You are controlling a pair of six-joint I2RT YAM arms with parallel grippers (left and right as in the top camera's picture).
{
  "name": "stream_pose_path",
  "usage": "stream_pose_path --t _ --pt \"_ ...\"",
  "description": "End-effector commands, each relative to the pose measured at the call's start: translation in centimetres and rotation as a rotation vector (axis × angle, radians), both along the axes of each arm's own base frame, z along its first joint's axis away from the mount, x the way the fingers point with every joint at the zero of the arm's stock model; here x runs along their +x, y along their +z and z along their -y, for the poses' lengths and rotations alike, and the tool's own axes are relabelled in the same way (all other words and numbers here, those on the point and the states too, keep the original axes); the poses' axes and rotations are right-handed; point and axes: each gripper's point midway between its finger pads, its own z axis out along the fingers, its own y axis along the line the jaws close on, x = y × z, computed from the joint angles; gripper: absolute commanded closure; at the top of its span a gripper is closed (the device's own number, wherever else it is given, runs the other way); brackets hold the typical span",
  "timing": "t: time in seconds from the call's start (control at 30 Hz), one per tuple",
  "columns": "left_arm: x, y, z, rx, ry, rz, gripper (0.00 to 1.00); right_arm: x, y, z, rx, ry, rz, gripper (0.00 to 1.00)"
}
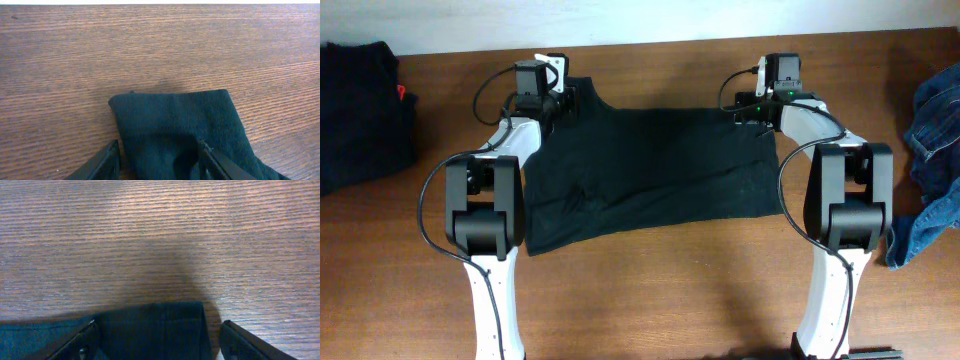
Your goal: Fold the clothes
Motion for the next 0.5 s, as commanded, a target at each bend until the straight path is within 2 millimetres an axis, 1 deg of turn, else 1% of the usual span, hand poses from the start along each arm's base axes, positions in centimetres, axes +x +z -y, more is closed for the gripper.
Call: stream_pose_path --t 0.0,0.07,0.1,0.13,0.2,0.27,0.4,0.47 --pt "-0.1 -1.5 0.2 -0.003 -0.011 -0.013 0.50 -0.5 -2.1 0.1 -0.014 0.001 -0.044 0.20" --pt "0.0 -1.3 0.2 -0.003 -0.011 -0.006 0.50 -0.5 -2.1 0.3 -0.014 -0.002 -0.042 0.27" --pt "0.1 -1.3 0.2 -0.003 -0.011 -0.005 0.51 -0.5 -2.1 0.4 -0.014 -0.004 -0.042 0.32" --pt "0.1 -1.3 0.2 -0.004 -0.011 -0.004 0.55 -0.5 -2.1 0.5 -0.014 -0.007 -0.041 0.37" --pt "0.2 -1.1 0.2 -0.004 -0.011 0.005 0.63 -0.5 -2.1 0.8 -0.014 -0.012 -0.043 0.49" --pt "0.3 -0.9 0.2 -0.005 -0.011 0.013 0.68 -0.6 -2.1 1.1 -0.014 -0.017 -0.043 0.58" --pt "0.5 -0.6 0.4 -0.013 -0.020 0.025 0.79 -0.6 -2.1 1.5 -0.014 -0.024 -0.042 0.63" --pt "0.6 -0.2 0.7 -0.025 -0.033 0.031 0.80 -0.6 -2.1 1.6 -0.014 -0.025 -0.042 0.63"
